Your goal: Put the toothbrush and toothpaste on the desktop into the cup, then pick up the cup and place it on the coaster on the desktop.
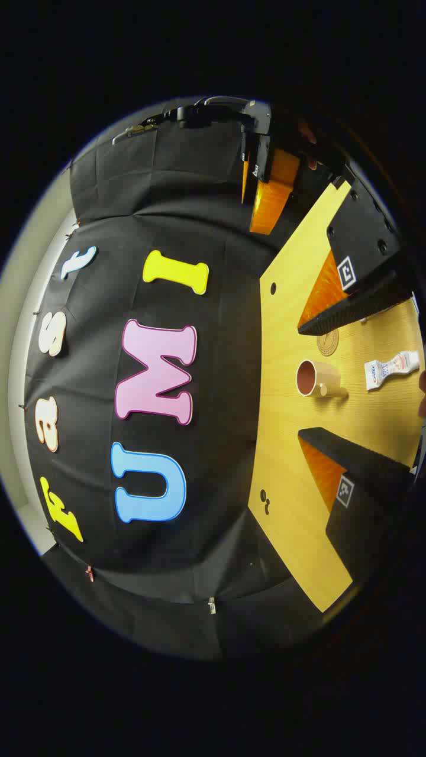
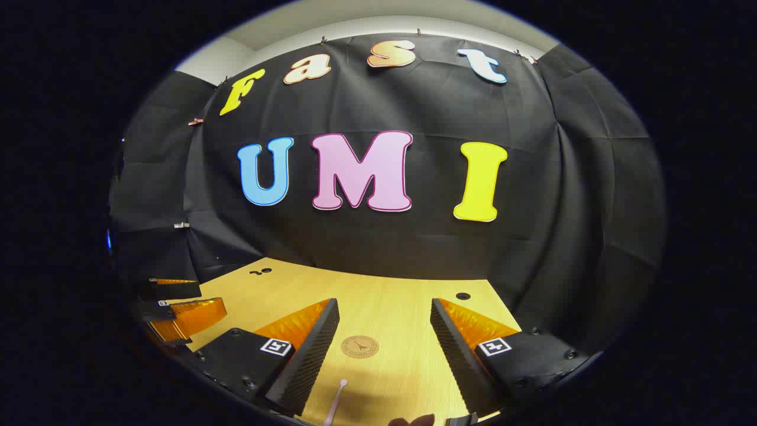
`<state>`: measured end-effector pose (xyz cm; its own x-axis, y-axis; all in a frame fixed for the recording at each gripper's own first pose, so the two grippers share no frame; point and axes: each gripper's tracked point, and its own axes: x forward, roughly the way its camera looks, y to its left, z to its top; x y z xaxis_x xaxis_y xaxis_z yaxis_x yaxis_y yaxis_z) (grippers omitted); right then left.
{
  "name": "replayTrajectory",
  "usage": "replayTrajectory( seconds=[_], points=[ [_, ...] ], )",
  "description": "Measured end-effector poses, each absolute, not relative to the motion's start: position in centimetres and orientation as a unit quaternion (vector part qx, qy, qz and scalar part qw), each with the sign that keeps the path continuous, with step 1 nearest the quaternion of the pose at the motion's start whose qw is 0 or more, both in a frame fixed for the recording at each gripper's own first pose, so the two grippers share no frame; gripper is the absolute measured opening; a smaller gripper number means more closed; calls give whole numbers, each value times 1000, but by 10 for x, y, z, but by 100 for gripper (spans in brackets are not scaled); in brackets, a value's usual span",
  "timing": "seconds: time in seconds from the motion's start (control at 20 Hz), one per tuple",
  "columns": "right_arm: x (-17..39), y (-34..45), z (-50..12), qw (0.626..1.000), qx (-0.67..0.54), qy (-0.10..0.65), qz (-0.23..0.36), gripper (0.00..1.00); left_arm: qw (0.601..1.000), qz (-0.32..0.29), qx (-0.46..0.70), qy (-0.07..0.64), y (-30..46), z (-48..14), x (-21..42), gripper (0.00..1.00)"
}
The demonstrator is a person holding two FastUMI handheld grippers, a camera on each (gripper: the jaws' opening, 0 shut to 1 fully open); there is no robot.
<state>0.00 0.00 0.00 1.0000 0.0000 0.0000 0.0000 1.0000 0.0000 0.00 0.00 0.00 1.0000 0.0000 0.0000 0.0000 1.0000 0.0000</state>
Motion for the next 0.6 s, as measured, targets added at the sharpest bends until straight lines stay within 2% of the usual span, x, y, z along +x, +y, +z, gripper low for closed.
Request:
replayTrajectory(
  seconds=[0.6],
  points=[
    [-3, -6, -8, 1000, 4, 11, 2, 97, 1000, -11, -3, 17, -14, -10, 2, 97]
  ],
)
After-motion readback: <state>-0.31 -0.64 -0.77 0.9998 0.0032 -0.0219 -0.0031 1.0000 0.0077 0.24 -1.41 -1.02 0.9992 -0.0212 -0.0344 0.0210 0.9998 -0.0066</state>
